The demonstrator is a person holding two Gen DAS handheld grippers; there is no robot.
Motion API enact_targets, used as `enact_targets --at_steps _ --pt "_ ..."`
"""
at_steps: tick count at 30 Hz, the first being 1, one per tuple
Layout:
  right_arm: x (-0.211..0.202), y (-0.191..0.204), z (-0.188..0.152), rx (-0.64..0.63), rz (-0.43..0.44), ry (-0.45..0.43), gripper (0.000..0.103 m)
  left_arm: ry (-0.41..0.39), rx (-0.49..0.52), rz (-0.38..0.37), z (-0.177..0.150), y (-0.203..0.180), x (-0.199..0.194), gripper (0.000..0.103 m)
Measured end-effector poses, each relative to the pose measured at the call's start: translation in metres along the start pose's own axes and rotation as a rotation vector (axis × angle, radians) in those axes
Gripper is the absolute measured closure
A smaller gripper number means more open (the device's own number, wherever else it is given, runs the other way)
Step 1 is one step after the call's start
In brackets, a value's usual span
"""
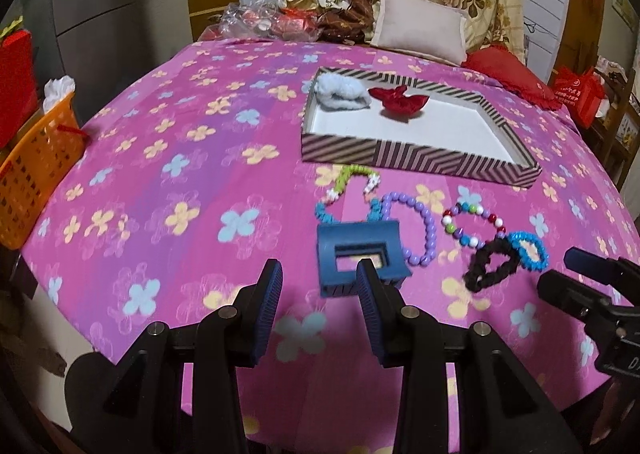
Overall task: Organize jewelry
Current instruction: 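Withdraw both open tools from the tray back toward the remaining jewelry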
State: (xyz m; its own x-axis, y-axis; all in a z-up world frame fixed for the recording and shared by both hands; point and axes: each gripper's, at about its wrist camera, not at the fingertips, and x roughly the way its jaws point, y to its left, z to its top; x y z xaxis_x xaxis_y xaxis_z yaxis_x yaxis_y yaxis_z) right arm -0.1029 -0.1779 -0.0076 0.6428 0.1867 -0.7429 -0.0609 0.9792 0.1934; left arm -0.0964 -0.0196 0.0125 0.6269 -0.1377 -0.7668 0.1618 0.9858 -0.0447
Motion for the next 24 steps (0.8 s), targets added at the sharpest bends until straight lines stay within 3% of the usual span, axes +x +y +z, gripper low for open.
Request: enact_targets --at_steps 10,24 --pt "0.005 0.003 -0.005 -0.004 0.003 0.025 0.027 0.015 -0.021 -0.005 -0.010 0.007 -0.002 0.067" --pt "0.009 -0.016 -0.015 0.024 -0.035 0.056 0.026 0.061 -0.114 -0.095 -0.009 0.029 0.005 0.067"
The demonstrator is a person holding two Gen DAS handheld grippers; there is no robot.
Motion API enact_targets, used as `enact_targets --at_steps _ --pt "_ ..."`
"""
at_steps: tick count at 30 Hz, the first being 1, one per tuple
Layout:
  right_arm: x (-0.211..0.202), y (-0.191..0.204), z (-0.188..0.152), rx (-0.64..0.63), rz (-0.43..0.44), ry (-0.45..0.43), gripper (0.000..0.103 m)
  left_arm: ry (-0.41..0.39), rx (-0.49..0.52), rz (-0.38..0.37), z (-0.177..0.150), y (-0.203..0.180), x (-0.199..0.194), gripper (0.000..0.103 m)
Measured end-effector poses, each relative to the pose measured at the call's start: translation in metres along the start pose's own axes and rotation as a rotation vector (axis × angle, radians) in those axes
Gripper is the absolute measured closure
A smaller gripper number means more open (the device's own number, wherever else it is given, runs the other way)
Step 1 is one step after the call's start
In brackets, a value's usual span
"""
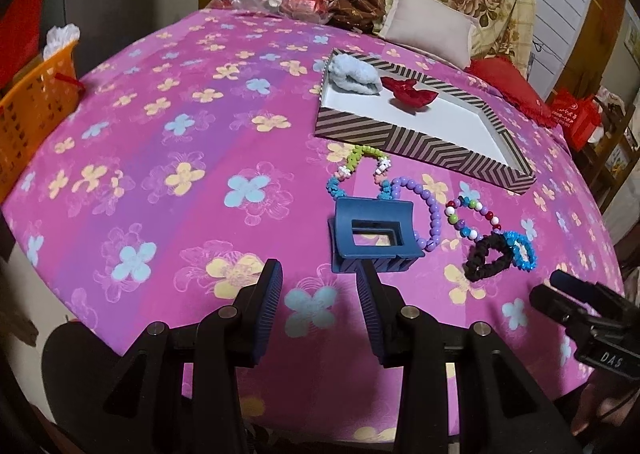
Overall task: Organize jewelry
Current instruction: 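Withdraw both open tools from the tray back toward the remaining jewelry, then grasp the black scrunchie with the right tool while the left tool grasps the blue claw clip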
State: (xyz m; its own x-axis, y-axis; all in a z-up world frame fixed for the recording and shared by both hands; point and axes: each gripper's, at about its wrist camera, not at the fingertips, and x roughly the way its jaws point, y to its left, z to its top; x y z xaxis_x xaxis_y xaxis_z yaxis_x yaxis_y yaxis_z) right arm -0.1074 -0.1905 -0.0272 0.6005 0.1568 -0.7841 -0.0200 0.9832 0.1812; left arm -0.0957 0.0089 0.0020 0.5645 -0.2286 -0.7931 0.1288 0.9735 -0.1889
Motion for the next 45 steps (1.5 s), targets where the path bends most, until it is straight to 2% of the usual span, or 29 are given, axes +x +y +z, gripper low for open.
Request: enact_targets --at_steps 5,16,23,25,27,28,30,33,35,40,45 --pt "0.005 -0.002 0.000 -0.002 0.002 0.008 0.026 0.033 -0.028 -0.019 0.002 0.001 0.008 0.067" --pt "0.035 0.015 0.009 -0.035 0.048 0.024 0.026 0.041 -0.085 -0.030 0.012 0.006 0.014 0.067" --pt "0.043 0.034 0.018 -0.119 0.033 -0.001 0.027 0.050 -0.096 -0.034 0.018 0.007 0.020 0.067" --pt "0.050 0.035 0.020 -0.125 0.025 0.015 0.032 0.052 -0.098 -0.038 0.019 0.005 0.022 0.066" --pt "0.058 0.033 0.019 -0.123 0.011 0.031 0.043 0.055 -0.093 -0.039 0.020 0.003 0.025 0.066" --pt "0.060 0.032 0.019 -0.126 -0.001 0.031 0.045 0.058 -0.091 -0.039 0.021 0.002 0.026 0.066" --pt "0.061 0.032 0.018 -0.147 -0.029 0.017 0.057 0.067 -0.091 -0.043 0.022 0.000 0.030 0.066" --pt "0.060 0.030 0.018 -0.170 -0.050 0.008 0.068 0.073 -0.101 -0.059 0.024 -0.001 0.032 0.066" --pt "0.060 0.026 0.018 -0.167 -0.045 0.004 0.070 0.076 -0.101 -0.080 0.025 -0.003 0.032 0.066" --pt "0.061 0.017 0.020 -0.128 -0.010 -0.001 0.070 0.078 -0.078 -0.132 0.030 -0.013 0.033 0.058" --pt "0.061 0.016 0.020 -0.121 0.002 0.000 0.070 0.105 -0.041 -0.126 0.034 -0.026 0.042 0.056"
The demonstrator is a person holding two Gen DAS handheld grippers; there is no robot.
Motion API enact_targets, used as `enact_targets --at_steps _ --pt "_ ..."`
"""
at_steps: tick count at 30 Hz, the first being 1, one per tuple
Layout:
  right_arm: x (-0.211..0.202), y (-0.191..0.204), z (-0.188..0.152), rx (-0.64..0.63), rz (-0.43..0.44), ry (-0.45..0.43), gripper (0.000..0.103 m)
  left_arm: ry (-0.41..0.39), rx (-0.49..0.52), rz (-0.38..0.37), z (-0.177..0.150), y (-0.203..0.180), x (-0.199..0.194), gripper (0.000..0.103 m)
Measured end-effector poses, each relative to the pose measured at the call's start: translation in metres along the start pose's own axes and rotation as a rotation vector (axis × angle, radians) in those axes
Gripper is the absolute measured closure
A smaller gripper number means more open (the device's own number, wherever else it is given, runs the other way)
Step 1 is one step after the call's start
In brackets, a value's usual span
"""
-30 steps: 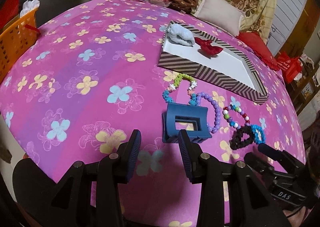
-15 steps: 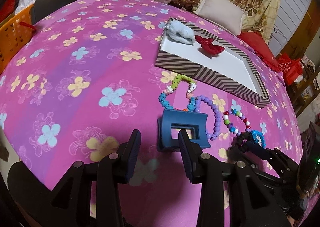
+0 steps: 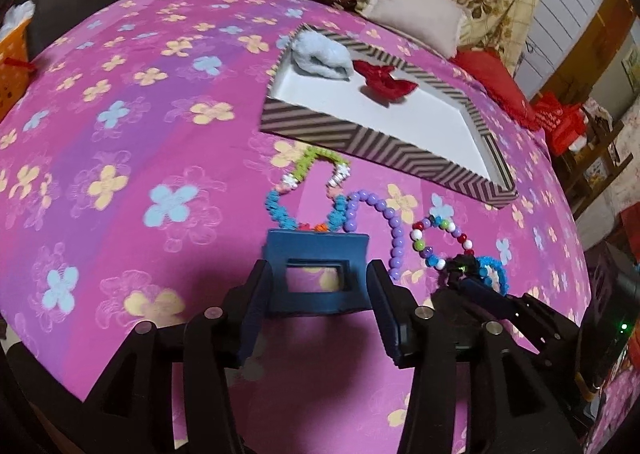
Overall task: Organize jewelry
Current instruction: 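Grasp the black scrunchie with the right tool while the left tool grasps the blue claw clip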
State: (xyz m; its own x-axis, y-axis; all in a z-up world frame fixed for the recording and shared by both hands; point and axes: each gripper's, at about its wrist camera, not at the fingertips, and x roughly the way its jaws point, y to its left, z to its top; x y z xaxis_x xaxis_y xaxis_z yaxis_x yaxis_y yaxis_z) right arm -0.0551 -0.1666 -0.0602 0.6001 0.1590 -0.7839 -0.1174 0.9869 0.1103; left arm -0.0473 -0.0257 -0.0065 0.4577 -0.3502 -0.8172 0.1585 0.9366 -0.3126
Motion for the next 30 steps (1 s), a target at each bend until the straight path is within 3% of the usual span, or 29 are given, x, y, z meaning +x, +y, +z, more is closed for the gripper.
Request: enact_targets --at_steps 13,30 --pt "0.001 -0.001 0.002 0.007 0.007 0.001 0.069 0.031 0.118 0.056 0.001 -0.024 0.015 0.054" --pt "0.002 -0.002 0.002 0.019 0.017 0.002 0.068 0.035 0.091 0.050 0.001 -0.014 0.002 0.053"
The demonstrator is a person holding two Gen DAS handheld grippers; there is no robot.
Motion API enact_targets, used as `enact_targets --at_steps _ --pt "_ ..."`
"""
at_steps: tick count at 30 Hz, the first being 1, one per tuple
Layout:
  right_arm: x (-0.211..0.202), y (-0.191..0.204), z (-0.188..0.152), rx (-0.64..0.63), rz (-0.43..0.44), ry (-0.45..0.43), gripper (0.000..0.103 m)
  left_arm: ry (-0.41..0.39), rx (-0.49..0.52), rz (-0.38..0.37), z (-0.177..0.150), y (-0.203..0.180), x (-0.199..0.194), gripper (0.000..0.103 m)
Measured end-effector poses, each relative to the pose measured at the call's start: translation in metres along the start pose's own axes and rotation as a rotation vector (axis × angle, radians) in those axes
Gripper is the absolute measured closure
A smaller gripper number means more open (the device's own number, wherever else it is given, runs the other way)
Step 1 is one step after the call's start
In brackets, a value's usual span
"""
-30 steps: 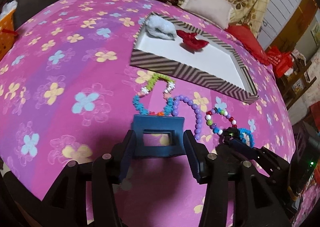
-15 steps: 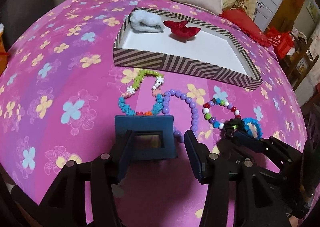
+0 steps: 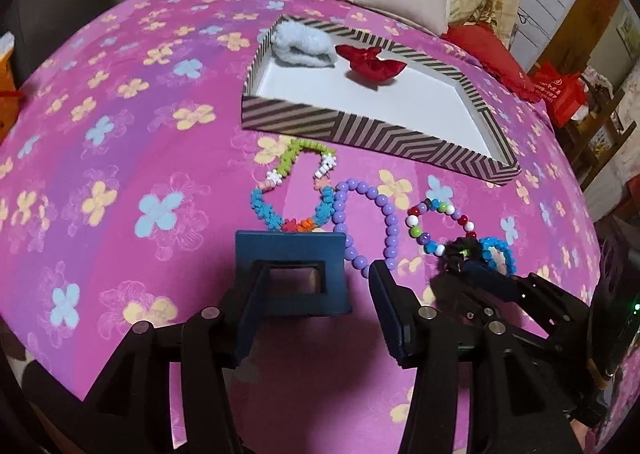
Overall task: Organize jewelry
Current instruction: 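Grasp the black scrunchie with the right tool while the left tool grasps the blue claw clip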
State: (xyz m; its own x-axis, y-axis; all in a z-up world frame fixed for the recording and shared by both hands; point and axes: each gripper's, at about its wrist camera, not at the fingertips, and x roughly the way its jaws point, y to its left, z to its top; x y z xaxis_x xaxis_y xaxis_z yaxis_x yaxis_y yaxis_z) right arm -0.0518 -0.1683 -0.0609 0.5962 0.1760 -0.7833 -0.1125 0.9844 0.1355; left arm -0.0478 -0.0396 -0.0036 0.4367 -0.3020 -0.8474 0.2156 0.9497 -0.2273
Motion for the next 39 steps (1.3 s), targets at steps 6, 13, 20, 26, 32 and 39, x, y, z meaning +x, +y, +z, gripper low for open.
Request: enact_targets --at_steps 6,13,20,26,32,39 --pt "0.000 -0.001 0.000 0.001 0.004 -0.001 0.068 0.002 -0.016 0.003 0.001 0.006 -0.002 0.052" --pt "0.000 0.000 0.000 0.001 0.003 0.000 0.066 0.026 0.030 0.012 0.003 0.003 0.003 0.047" --pt "0.001 0.000 0.001 0.006 0.006 0.001 0.065 0.013 0.041 0.062 0.006 0.000 0.007 0.046" --pt "0.001 0.000 0.001 0.013 0.010 0.002 0.064 0.009 0.034 0.073 0.007 0.005 0.002 0.046" --pt "0.001 0.002 0.000 0.007 0.009 0.000 0.062 0.062 0.014 0.045 0.004 0.009 0.016 0.043" --pt "0.001 0.001 0.000 0.011 0.012 0.000 0.062 0.059 0.066 0.082 0.002 0.000 0.020 0.042"
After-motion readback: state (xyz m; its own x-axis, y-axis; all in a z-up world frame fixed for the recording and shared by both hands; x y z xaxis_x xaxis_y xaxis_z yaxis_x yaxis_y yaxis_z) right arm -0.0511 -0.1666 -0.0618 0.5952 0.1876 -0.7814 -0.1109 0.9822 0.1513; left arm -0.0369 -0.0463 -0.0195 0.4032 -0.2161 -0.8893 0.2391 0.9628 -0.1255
